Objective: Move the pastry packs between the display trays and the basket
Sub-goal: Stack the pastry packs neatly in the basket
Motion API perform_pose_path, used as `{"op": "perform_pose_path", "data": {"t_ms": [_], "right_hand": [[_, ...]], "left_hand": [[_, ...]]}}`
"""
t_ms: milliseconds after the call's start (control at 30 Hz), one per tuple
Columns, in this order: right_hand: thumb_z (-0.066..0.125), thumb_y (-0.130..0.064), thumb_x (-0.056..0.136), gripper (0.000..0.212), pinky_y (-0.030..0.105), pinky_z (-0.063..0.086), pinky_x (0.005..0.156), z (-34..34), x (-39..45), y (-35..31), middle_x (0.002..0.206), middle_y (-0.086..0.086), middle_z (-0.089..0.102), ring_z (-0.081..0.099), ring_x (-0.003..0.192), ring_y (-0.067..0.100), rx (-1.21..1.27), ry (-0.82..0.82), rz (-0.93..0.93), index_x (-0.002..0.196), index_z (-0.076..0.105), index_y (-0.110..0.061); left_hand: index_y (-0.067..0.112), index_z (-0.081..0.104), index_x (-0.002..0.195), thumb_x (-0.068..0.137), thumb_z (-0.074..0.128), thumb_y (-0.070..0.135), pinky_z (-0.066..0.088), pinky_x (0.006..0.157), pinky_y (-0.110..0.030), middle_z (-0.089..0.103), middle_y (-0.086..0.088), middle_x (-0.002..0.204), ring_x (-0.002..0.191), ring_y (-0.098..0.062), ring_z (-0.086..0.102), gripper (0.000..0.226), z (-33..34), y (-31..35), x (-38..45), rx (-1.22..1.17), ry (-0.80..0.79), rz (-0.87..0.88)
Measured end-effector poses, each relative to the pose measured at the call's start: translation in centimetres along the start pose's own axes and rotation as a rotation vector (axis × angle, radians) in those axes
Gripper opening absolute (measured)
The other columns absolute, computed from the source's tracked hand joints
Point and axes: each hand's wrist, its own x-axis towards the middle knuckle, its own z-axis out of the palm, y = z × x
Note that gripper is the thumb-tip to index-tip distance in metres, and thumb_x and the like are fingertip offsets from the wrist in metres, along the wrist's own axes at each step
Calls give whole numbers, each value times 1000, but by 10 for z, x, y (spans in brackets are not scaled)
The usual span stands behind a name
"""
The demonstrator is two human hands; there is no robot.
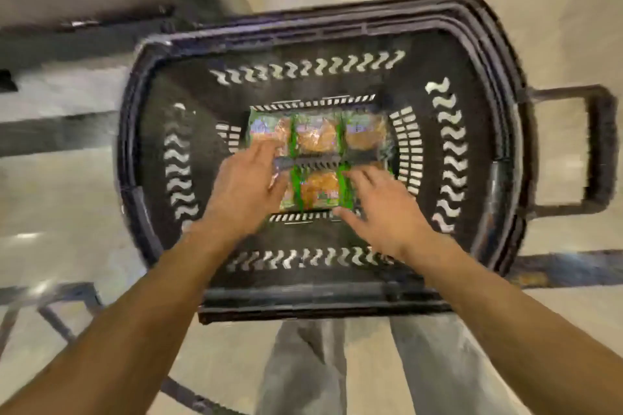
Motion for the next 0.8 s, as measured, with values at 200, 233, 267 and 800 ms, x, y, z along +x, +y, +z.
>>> {"op": "perform_pose_path", "data": {"t_ms": [200, 233, 267, 800], "right_hand": [[62, -51, 92, 75, 44, 37, 104, 104, 120, 44, 147, 14, 40, 40, 133, 36, -85, -129, -58, 149, 33, -11], [61, -50, 92, 76, 45, 37, 105, 116, 129, 46, 147, 14, 40, 39, 133, 36, -99, -147, -63, 150, 31, -12], [61, -51, 92, 76, 46, 37, 105, 125, 136, 47, 146, 15, 42, 39, 133, 36, -131, -154, -74, 150, 31, -12], [71, -36, 89, 46, 50, 41, 96, 107, 116, 62, 114, 4, 62, 52, 113, 34, 130, 45, 282, 122, 42, -21]], "left_hand": [[5, 53, 132, 87, 45, 38, 48, 94, -54, 58, -21, 126, 112, -44, 57, 56, 110, -48, 64, 45, 47, -25], [5, 52, 132, 89, 47, 35, 47, 93, -53, 58, -21, 125, 112, -44, 56, 53, 119, -52, 68, 32, 36, -28], [5, 52, 132, 89, 49, 33, 47, 93, -53, 58, -20, 124, 112, -43, 55, 52, 125, -57, 70, 23, 30, -30], [13, 31, 151, 95, 63, 40, 33, 113, -45, 38, -13, 152, 139, -35, 37, 70, 125, -30, 165, 202, -164, 130]]}}
